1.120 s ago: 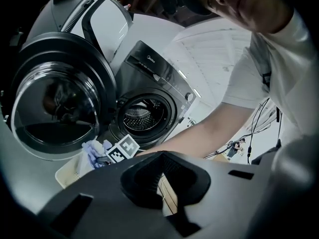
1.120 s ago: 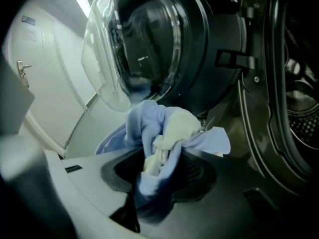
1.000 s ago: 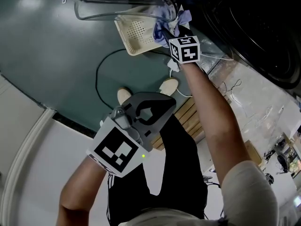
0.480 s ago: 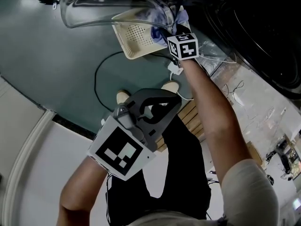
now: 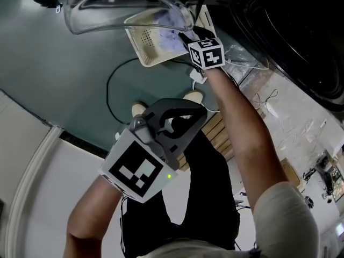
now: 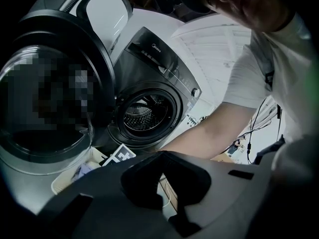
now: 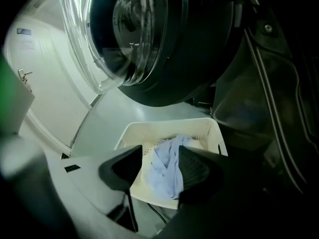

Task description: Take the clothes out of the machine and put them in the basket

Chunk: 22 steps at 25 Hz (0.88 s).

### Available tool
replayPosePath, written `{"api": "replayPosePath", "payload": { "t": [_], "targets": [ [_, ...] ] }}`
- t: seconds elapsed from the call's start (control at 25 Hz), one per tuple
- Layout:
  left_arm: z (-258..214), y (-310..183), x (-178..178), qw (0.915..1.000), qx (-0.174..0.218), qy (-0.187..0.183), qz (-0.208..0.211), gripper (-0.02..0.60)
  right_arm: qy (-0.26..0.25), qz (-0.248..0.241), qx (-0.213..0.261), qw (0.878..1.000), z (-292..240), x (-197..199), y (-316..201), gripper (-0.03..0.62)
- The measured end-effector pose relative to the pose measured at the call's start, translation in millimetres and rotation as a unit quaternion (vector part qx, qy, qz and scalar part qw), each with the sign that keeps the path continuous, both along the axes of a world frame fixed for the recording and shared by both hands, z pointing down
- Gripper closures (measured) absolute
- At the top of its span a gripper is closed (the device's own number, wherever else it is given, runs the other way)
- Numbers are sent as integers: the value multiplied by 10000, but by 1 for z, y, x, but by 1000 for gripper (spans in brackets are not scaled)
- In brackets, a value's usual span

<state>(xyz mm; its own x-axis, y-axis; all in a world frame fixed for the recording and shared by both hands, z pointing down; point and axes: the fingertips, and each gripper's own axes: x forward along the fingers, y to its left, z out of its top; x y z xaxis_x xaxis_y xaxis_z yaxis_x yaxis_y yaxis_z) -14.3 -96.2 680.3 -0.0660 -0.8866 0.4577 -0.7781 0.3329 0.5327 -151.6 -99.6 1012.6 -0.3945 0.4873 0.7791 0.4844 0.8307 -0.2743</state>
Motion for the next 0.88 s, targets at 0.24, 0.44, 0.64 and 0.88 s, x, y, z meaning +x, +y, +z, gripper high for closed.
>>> {"api": "replayPosePath", "payload": {
  "t": [0.24,0.44,0.64,0.88],
  "targets": [
    [-10,-4,2,10000,19,-9,62,583,64,27,37,10000,-12,11,-7,382],
    [-24,-4,6,9999,23,-51,116,583,83,34,27,10000,-32,21,-9,382],
    [-45,-2,16,9998,25,-47,189,583,-12,139,-42,9999,-71,35,-11,384],
    [-79,-5,24,9992,4,-163,372,583,-79,277,-112,9995,-121,49,-17,384]
  ]
}}
